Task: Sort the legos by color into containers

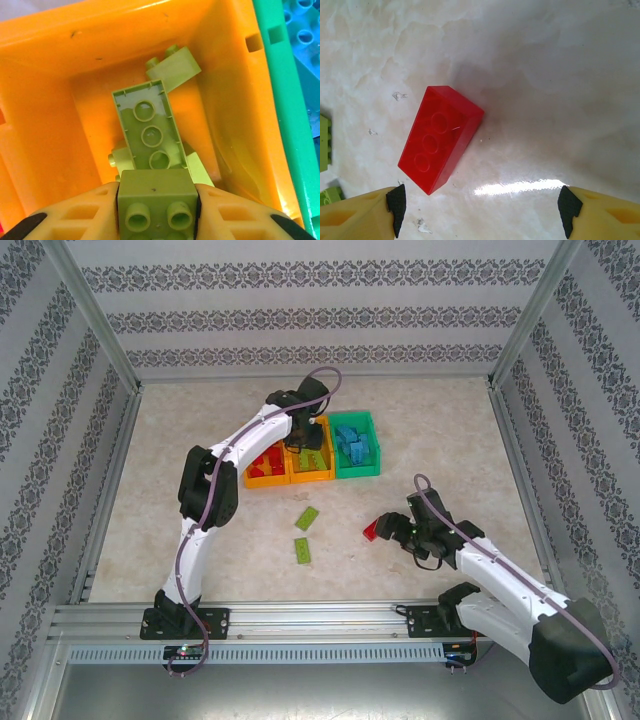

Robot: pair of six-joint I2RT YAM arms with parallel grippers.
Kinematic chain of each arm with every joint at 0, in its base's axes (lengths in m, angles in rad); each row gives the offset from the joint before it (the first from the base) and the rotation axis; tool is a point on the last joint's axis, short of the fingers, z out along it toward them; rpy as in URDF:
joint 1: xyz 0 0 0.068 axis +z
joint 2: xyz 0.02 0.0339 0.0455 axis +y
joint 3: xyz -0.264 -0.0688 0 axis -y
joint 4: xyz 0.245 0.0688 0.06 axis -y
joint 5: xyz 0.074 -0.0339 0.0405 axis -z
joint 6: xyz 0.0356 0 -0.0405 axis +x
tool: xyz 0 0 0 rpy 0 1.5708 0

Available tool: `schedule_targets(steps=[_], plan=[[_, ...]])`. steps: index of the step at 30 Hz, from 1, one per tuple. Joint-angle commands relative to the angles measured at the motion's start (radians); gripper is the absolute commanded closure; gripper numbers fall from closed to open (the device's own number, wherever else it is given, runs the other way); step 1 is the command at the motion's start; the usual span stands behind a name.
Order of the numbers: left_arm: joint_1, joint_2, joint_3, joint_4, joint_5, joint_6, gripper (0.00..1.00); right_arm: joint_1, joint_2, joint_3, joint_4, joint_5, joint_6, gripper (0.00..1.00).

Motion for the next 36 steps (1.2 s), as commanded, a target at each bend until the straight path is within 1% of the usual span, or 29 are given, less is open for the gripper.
schedule_targets(steps=[1,3,7,15,19,21,24,33,34,36], plan=[[0.011,-0.007,0.029,-0.013,-0.025,0.019,0.6,0.029,0.014,-0.007,0.035,0.045,0.071,0.18],[0.011,-0.004,0.029,-0.01,-0.025,0.019,0.56,0.042,0.034,0.0,0.058,0.062,0.08,0.18],[0.011,-0.01,0.019,-0.008,-0.042,0.023,0.44,0.053,0.102,0.029,0.092,0.078,0.085,0.18],[0.011,-0.072,-0.065,0.046,-0.056,0.021,0.27,0.062,0.255,0.099,0.077,0.097,0.068,0.19],[0.01,-0.132,-0.131,0.102,-0.055,0.018,0.13,0.067,0.33,0.129,0.064,0.09,0.048,0.2],[0.01,-0.169,-0.174,0.136,-0.052,0.021,0.01,0.071,0.368,0.143,0.061,0.094,0.04,0.2],[0.01,-0.235,-0.247,0.197,-0.051,0.019,0.01,0.079,0.419,0.168,0.049,0.105,0.021,0.23],[0.007,-0.445,-0.501,0.386,-0.014,0.048,0.0,0.114,0.536,0.21,0.036,0.145,-0.026,0.38],[0.007,-0.468,-0.531,0.401,-0.014,0.057,0.0,0.117,0.542,0.212,0.036,0.149,-0.03,0.4],[0.005,-0.51,-0.589,0.427,-0.014,0.07,0.0,0.127,0.548,0.224,0.03,0.162,-0.039,0.49]])
